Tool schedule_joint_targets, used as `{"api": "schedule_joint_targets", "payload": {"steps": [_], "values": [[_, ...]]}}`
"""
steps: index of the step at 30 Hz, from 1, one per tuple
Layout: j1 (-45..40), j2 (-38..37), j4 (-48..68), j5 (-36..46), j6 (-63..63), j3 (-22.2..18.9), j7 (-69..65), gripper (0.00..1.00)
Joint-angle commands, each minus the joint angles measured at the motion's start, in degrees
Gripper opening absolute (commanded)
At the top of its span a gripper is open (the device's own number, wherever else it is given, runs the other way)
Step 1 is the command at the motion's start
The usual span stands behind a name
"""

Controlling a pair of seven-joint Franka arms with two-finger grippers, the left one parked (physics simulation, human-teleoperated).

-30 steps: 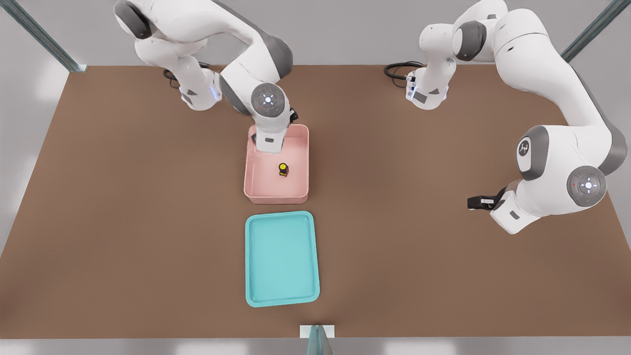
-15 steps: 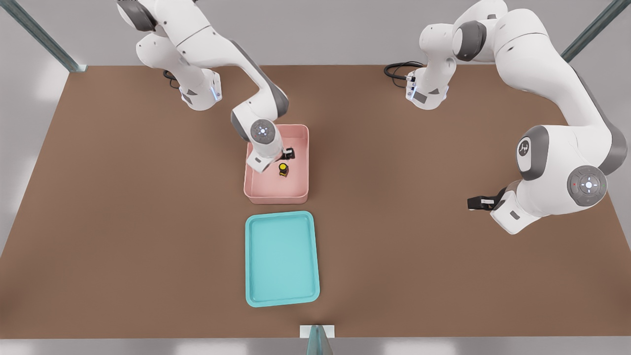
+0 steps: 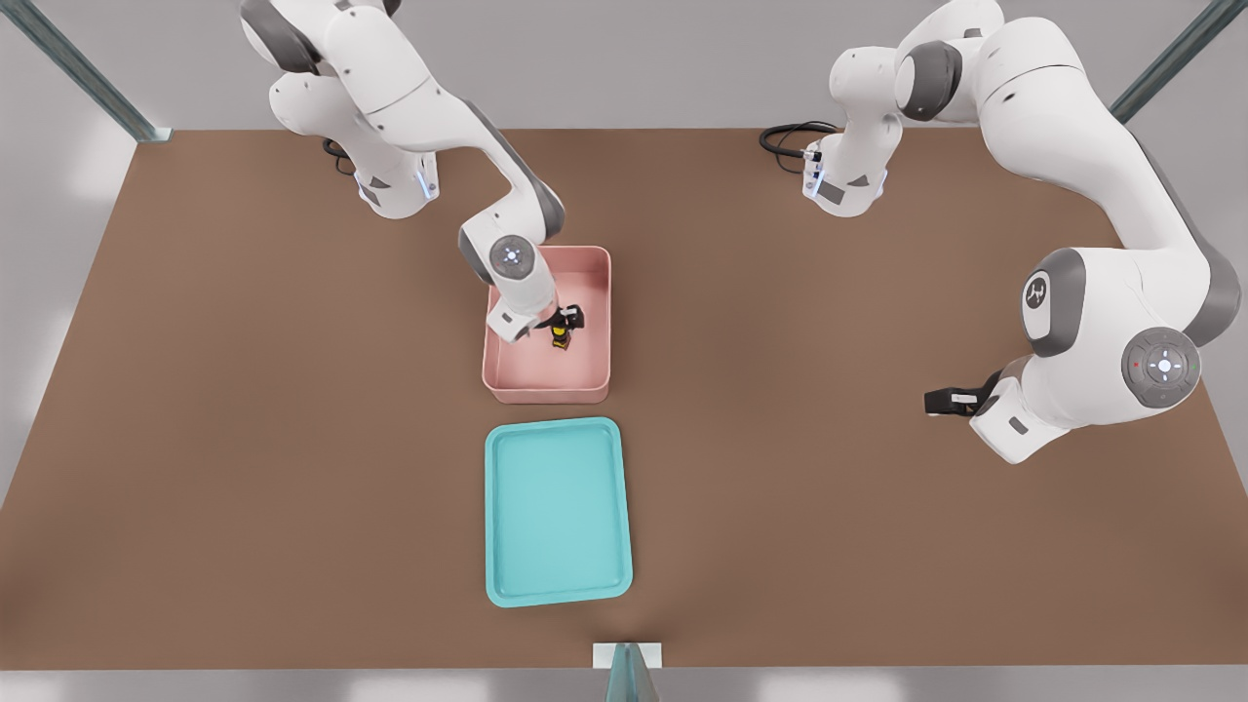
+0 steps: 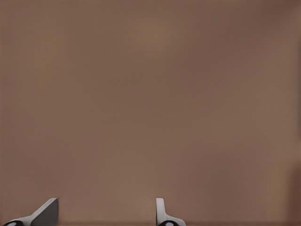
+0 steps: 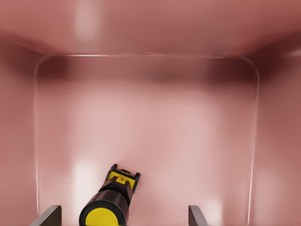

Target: The left arm remains still, and the right arm places the button from the box into the tray

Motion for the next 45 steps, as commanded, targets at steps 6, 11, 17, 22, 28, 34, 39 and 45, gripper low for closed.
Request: {"api": "schedule_joint_targets", "payload": {"steps": [6,11,17,22,28,34,39,45], "values": [[0.34,1.56,-1.03,0.46,6.23,0.94,3.54,1.0],[0.34,2.79,-1.21,0.55,8.87,1.91,4.51,1.0],[0.16,3.05,-1.21,0.55,8.87,2.0,3.8,0.71],[-0.1,3.4,-1.21,0.46,8.79,1.91,3.54,0.49],[-0.8,2.26,-0.42,0.46,5.18,1.82,1.69,0.47],[-2.83,-1.96,4.15,0.46,-6.24,1.47,-5.51,0.47],[-4.06,2.87,22.6,0.46,-16.0,0.25,-12.28,0.47],[-8.8,17.19,41.85,0.54,-16.18,-4.5,-27.84,0.47]]}}
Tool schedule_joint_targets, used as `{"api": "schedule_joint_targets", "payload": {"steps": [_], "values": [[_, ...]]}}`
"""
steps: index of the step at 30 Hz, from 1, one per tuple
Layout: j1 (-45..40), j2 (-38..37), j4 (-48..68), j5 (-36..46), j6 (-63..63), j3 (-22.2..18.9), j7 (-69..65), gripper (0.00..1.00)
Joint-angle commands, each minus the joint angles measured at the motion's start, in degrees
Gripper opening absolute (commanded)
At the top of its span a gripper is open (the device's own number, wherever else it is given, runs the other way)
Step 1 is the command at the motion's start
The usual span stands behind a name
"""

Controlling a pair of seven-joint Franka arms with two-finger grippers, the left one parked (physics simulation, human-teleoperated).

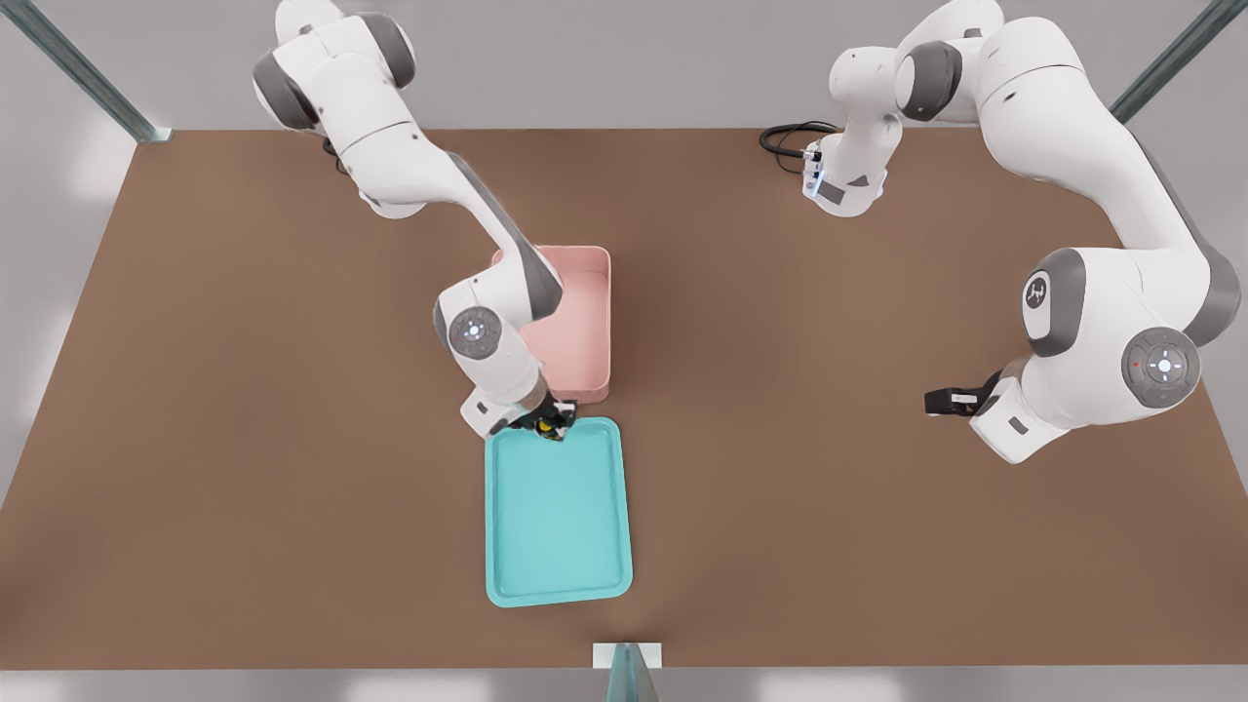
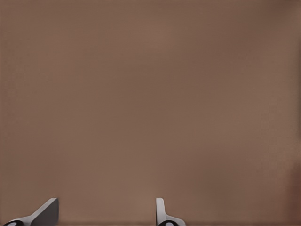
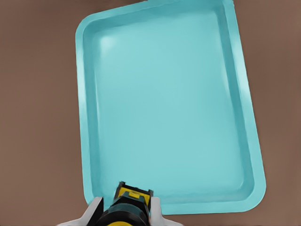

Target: The left arm remains still, and the right arm places the button from the box into the tray

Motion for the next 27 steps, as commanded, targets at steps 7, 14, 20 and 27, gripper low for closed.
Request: {"api": "schedule_joint_targets", "payload": {"steps": [7,14,20,27], "values": [[-0.75,14.95,17.25,2.6,1.83,0.04,-21.09,1.0],[-8.38,-12.88,19.56,-11.37,-42.64,1.97,-25.74,1.0],[-22.63,-24.26,16.55,-15.42,-52.13,0.04,-37.0,1.0],[-26.94,-19.77,16.99,-0.56,-52.49,-3.66,-27.07,1.0]]}}
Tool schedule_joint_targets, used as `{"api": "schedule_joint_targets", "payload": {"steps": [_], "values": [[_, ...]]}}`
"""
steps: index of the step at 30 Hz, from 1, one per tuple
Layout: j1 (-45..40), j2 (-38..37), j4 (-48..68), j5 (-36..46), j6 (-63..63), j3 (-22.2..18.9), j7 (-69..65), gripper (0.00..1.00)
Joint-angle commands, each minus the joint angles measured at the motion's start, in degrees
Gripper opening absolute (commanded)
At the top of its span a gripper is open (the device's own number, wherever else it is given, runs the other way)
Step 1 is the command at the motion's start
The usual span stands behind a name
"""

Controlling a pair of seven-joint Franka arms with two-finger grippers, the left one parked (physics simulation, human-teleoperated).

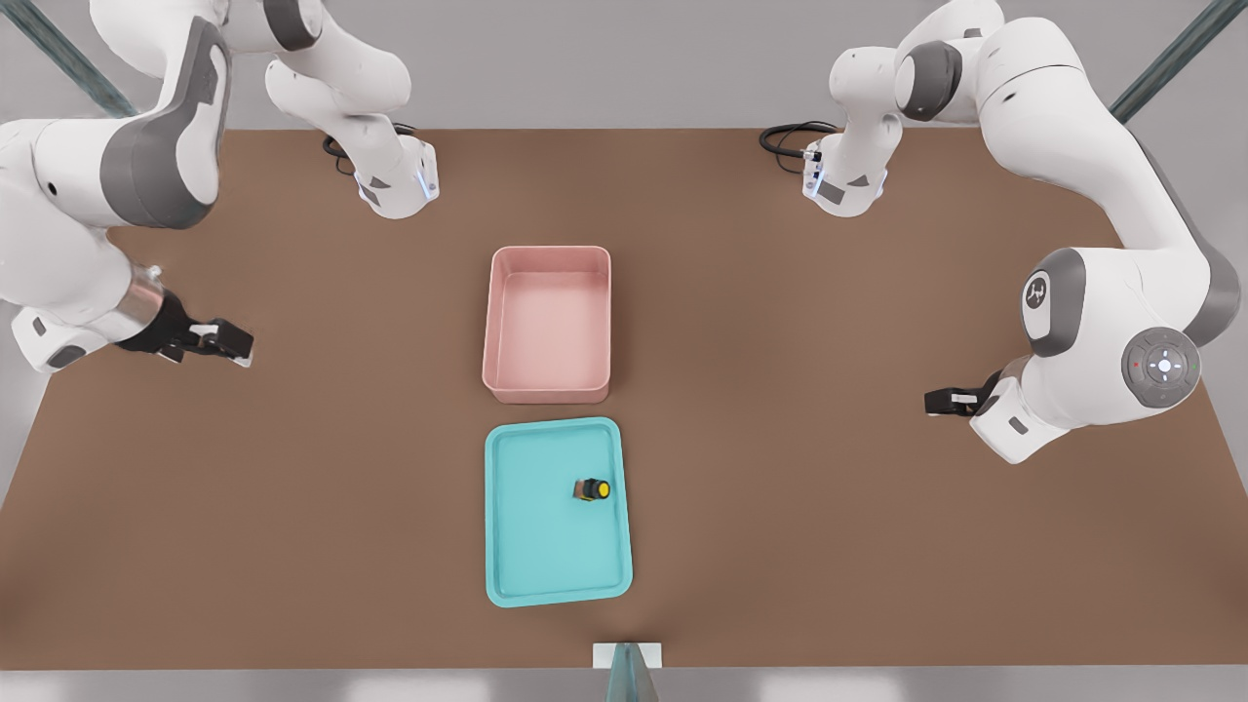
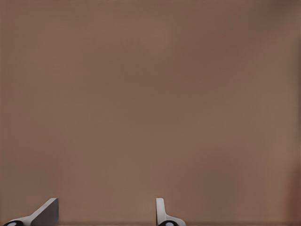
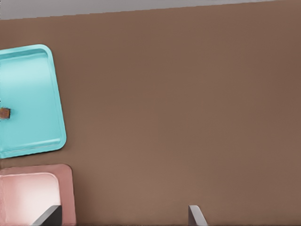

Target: The left arm remains still, and the right arm places the button from the box into the tray

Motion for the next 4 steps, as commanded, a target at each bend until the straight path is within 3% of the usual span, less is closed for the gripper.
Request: {"api": "schedule_joint_targets", "payload": {"steps": [1,4], "values": [[0.09,0.97,-0.06,4.82,-0.27,0.19,-3.34,1.0],[0.0,0.88,-0.06,4.82,0.17,0.19,-3.25,1.0]]}}
